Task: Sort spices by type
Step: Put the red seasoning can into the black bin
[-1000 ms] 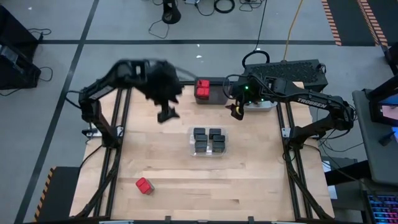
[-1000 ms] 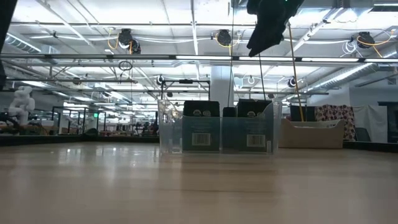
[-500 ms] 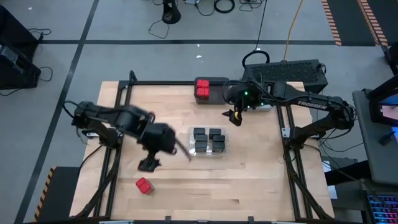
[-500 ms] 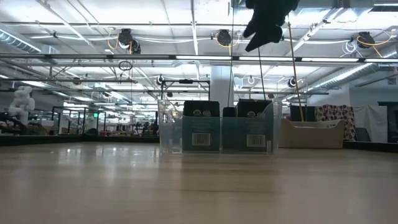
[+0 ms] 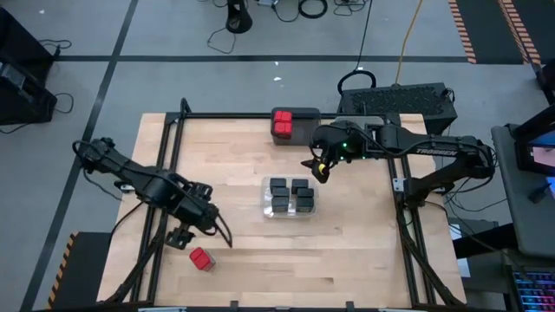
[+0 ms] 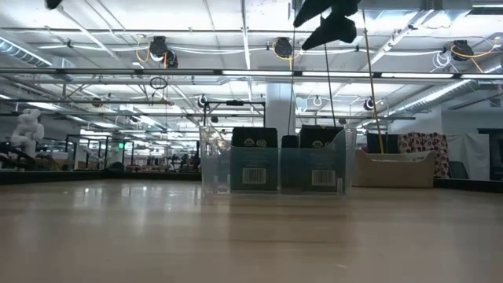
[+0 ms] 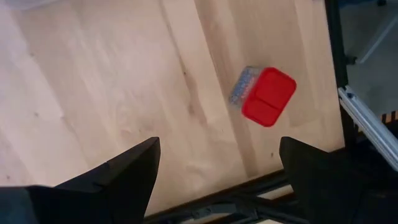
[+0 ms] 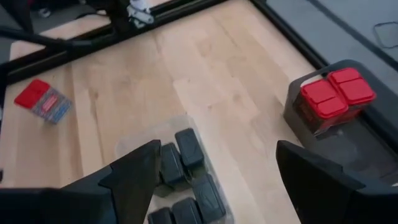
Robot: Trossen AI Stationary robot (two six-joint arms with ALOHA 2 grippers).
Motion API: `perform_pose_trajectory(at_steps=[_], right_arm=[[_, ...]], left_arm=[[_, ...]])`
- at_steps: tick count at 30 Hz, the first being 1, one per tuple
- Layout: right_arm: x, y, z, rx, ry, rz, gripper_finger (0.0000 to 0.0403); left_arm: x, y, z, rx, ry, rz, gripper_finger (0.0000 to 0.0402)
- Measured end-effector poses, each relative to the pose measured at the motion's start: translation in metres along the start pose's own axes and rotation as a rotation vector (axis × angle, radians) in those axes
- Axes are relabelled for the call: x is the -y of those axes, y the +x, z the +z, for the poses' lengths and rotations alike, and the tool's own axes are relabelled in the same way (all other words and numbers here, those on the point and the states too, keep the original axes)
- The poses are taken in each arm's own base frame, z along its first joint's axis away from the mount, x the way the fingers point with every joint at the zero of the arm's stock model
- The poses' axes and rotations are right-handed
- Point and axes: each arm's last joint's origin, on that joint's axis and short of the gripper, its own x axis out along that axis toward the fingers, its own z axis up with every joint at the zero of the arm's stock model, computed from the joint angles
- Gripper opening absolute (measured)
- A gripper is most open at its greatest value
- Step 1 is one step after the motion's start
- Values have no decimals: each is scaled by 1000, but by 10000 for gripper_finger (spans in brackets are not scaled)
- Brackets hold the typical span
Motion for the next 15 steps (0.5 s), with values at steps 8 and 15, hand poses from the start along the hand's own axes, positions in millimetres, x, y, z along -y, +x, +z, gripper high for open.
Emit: perform_pose_trajectory(at_steps=[8,15], right_arm=[[-14,1,-3,46,35,-81,302],[-29,8,-10,34,58,-63,302]], left_arm=[[13,45,-14,12,143,-39,334],[28,64,-16,31,152,-105,334]])
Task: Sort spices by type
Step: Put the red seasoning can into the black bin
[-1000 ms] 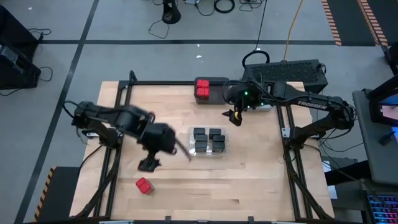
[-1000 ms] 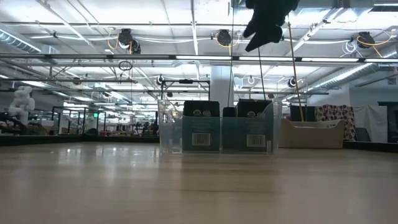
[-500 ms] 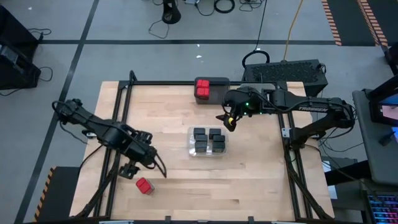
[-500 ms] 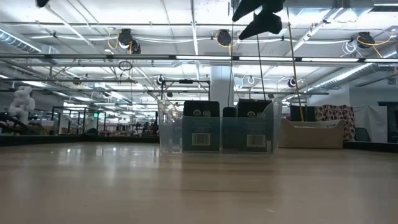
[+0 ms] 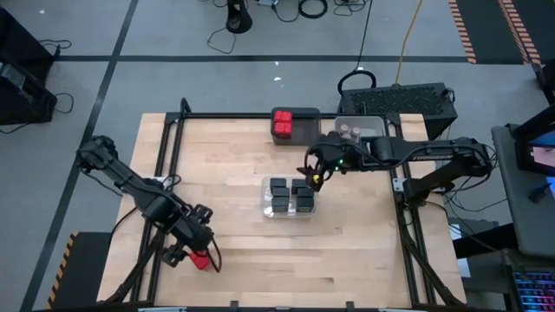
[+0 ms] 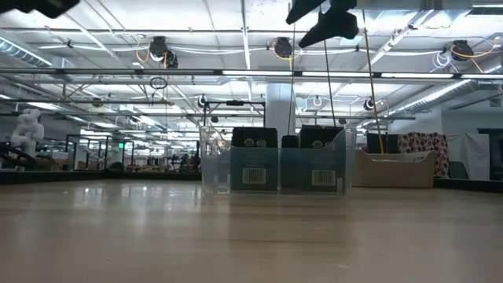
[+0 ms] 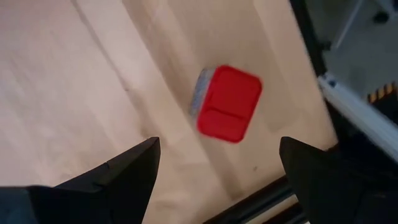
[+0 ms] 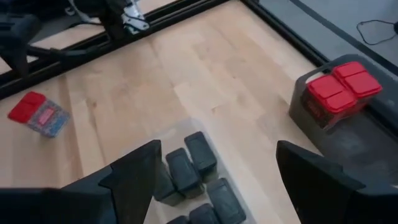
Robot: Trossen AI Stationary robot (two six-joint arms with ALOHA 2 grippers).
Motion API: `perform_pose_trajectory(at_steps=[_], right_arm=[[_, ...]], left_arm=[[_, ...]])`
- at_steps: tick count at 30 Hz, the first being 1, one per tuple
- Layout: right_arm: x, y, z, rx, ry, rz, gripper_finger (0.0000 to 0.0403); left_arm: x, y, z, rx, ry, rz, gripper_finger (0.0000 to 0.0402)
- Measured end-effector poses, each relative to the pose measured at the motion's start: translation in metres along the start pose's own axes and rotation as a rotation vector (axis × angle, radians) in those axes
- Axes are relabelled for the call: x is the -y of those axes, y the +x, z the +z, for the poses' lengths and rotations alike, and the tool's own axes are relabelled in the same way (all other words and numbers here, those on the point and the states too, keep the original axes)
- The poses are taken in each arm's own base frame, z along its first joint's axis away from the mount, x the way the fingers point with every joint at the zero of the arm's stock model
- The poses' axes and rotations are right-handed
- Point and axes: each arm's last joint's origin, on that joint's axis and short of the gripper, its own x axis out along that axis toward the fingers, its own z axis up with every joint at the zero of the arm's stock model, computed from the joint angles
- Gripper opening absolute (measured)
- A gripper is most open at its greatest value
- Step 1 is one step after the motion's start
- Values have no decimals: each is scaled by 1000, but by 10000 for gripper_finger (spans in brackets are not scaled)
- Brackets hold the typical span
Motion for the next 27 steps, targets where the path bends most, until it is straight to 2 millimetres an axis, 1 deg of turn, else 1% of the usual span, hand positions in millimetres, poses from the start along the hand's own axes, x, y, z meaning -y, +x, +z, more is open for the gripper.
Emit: perform_pose_trajectory(at_steps=[3,8,14,20,24,27], right_arm=[[-10,1,-5,-5,-30,9,302],[-22,-1,-11,-14,-95,49,302],[-40,-9,-25,-54,-158,97,302],[-49,-14,-37,-89,-140,75,302],[-53,-17,-39,-67,-119,49,302],[-53,-17,-39,-40,-69,12,302]], left_arm=[[6,5,0,13,-36,7,334],[10,14,-4,-10,-38,70,334],[12,21,-4,-28,-192,78,334],[13,22,-4,-35,-159,80,334],[13,21,-5,-44,-115,85,334],[13,22,-5,-45,-96,84,334]])
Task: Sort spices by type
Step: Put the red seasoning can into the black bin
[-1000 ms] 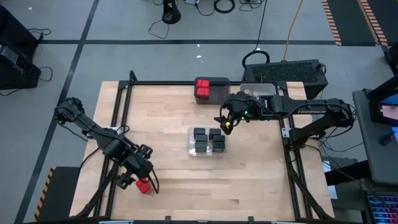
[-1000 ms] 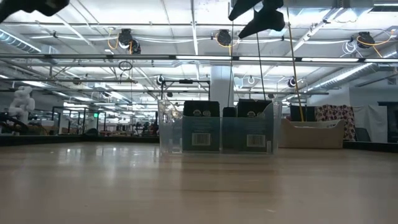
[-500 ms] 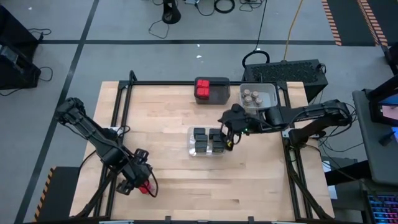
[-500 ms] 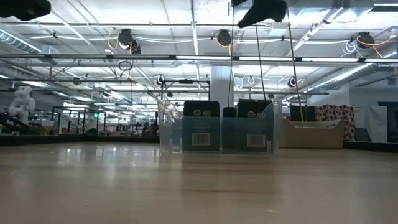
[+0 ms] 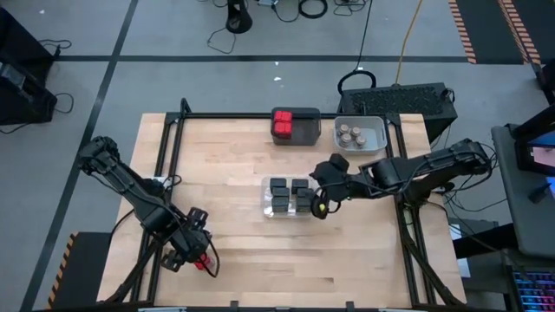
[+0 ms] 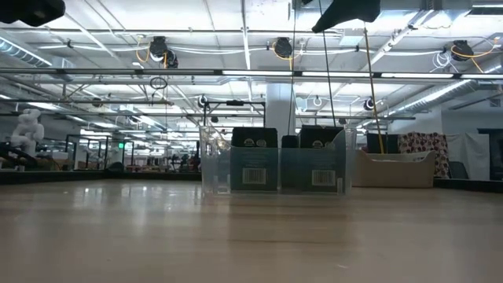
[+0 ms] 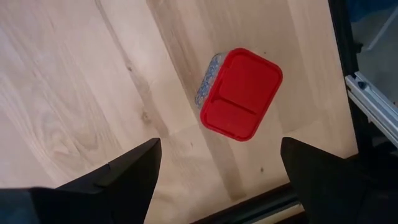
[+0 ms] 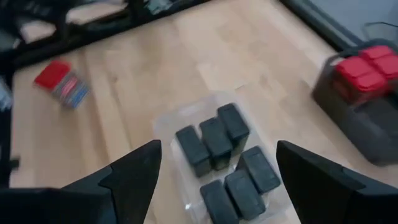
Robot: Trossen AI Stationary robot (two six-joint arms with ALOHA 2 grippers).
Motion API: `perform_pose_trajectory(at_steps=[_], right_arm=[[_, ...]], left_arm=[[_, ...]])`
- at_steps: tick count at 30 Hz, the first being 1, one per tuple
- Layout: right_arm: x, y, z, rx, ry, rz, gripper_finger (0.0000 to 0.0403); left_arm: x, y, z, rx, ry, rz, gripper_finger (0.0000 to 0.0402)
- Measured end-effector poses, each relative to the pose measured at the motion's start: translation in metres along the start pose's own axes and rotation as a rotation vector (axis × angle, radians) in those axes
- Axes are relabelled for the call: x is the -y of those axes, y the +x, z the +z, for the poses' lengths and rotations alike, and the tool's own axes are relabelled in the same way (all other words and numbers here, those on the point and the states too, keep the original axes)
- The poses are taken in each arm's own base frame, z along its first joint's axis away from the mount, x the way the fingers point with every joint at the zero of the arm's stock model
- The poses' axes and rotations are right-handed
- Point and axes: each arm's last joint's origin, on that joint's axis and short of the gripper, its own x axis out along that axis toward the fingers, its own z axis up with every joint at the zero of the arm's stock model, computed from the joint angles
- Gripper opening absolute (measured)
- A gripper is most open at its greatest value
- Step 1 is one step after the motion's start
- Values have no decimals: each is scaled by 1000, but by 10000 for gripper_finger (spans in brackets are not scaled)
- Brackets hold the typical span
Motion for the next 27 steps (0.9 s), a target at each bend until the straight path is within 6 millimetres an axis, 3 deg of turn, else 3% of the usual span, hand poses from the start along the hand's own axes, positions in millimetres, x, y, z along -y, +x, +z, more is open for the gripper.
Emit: perform_pose_trajectory(at_steps=[12,27], right_arm=[[0,-1,1,45,106,-50,302],[-3,-2,-1,43,107,-47,302]], left_arm=[[5,0,-2,12,151,64,334],[9,1,0,51,173,51,334]])
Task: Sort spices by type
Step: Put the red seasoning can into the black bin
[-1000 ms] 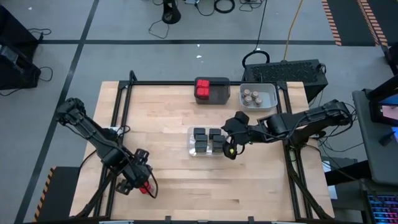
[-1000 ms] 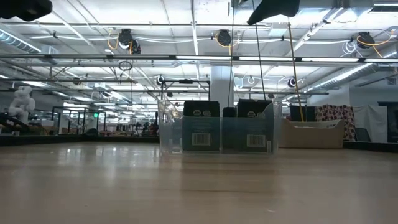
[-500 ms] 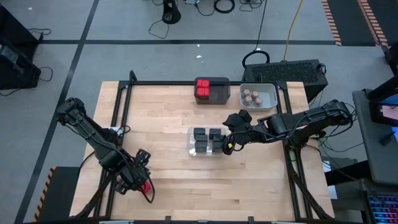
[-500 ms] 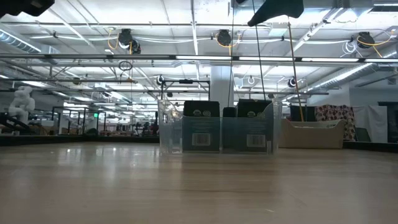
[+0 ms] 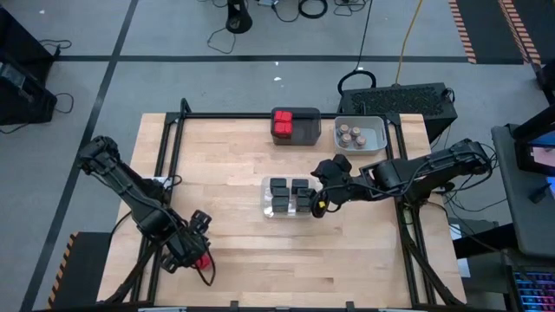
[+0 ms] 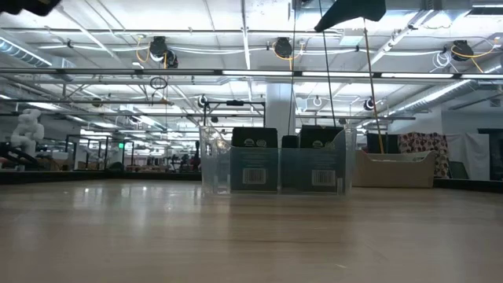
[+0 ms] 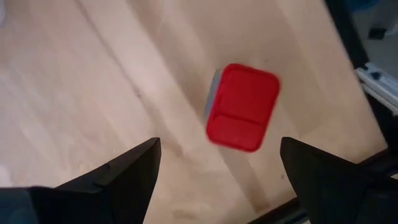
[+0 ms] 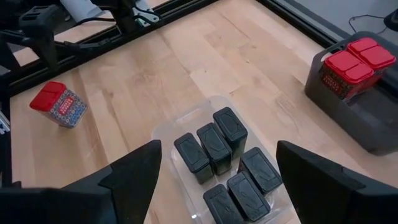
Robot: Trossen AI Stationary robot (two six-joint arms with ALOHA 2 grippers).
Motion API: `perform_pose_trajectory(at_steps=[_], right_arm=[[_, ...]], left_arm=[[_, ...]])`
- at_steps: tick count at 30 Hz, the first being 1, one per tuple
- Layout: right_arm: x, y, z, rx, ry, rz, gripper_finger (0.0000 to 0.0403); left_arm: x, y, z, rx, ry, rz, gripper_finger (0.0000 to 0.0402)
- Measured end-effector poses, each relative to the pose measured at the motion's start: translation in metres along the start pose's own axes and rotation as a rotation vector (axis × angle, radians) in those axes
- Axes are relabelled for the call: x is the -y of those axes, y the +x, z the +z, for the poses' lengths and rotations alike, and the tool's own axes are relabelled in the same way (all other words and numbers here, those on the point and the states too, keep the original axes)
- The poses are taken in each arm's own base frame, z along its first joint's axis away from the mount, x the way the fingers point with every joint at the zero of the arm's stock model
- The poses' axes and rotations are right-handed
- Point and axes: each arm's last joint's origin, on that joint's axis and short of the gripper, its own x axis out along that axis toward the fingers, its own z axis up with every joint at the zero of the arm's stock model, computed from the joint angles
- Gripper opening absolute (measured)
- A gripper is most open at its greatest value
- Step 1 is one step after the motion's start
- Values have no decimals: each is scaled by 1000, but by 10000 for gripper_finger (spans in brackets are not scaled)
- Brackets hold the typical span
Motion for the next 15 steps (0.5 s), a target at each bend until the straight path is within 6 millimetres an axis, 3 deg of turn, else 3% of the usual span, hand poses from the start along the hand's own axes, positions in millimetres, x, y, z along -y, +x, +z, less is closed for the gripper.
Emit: perform_pose_trajectory(at_steps=[5,15], right_arm=[[0,0,0,1,-5,-2,302],[1,0,-2,-17,-20,-10,302]], left_arm=[[8,8,4,-5,109,3,334],[17,20,11,16,100,-47,334]])
